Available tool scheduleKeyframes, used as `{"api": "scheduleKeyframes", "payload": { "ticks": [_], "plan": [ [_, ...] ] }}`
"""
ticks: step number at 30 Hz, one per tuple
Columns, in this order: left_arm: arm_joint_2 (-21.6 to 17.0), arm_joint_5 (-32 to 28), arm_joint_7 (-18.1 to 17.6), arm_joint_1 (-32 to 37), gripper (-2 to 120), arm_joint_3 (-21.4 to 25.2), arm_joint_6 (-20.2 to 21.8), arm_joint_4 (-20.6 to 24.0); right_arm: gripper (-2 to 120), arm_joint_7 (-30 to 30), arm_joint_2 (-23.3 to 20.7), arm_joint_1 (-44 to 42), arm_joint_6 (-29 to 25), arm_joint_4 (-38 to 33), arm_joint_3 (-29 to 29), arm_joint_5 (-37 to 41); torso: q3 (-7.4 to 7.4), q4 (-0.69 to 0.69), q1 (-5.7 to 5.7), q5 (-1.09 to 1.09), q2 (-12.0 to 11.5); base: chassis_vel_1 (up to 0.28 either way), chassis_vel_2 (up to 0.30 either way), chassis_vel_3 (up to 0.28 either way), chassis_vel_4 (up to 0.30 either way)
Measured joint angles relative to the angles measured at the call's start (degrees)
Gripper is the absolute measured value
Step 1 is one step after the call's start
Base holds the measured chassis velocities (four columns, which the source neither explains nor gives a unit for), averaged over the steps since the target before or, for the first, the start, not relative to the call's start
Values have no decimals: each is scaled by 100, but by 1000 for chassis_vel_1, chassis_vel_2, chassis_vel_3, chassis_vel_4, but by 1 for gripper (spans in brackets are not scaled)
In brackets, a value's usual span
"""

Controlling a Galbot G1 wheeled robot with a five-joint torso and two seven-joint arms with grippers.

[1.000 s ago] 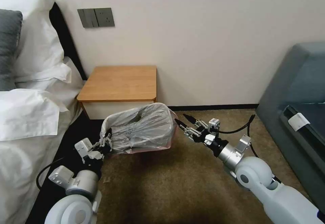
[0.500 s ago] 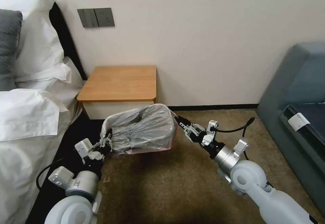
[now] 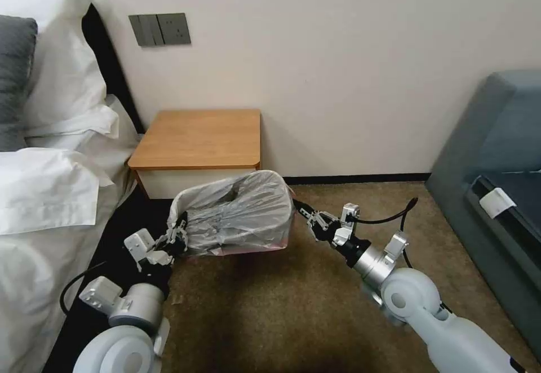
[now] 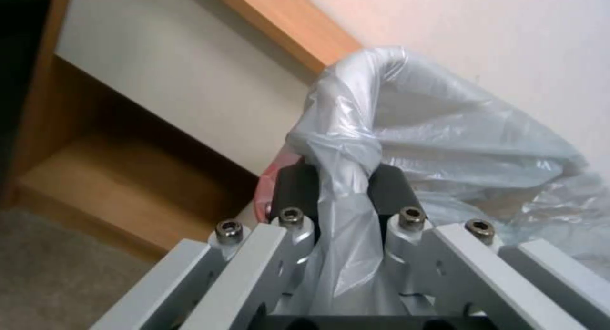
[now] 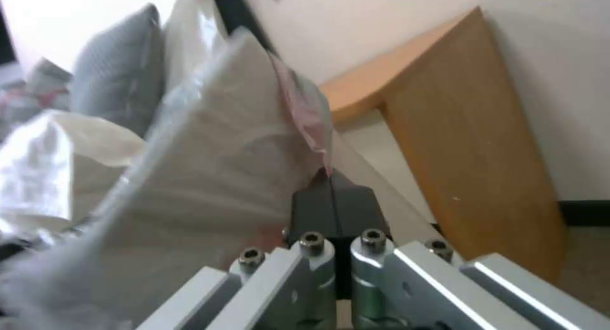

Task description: Pick up the garbage bag from the table and place it over the trash can.

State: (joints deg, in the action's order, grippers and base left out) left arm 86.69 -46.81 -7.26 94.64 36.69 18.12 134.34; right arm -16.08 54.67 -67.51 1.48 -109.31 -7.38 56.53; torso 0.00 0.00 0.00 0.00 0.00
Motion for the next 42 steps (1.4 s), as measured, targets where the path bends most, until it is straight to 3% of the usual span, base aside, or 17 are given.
{"api": "scheduleKeyframes", "payload": {
  "ticks": [10, 28, 42],
  "plan": [
    [75, -300, 147, 135, 10, -121, 17, 89, 0, 225, 114, 191, 3, 446, 149, -845, 0, 1, 0, 0, 0, 0, 0, 0, 0],
    [109, -226, 238, 126, 10, -84, -19, 108, 0, 80, 155, 261, -201, 900, 86, -1603, 0, 0, 0, 1, 0, 0, 0, 0, 0],
    [-49, 277, 80, -102, 10, 128, -24, -361, 48, -723, -427, -973, -665, 130, -1070, -2003, 0, -2, 0, 0, 0, 0, 0, 0, 0]
  ]
}}
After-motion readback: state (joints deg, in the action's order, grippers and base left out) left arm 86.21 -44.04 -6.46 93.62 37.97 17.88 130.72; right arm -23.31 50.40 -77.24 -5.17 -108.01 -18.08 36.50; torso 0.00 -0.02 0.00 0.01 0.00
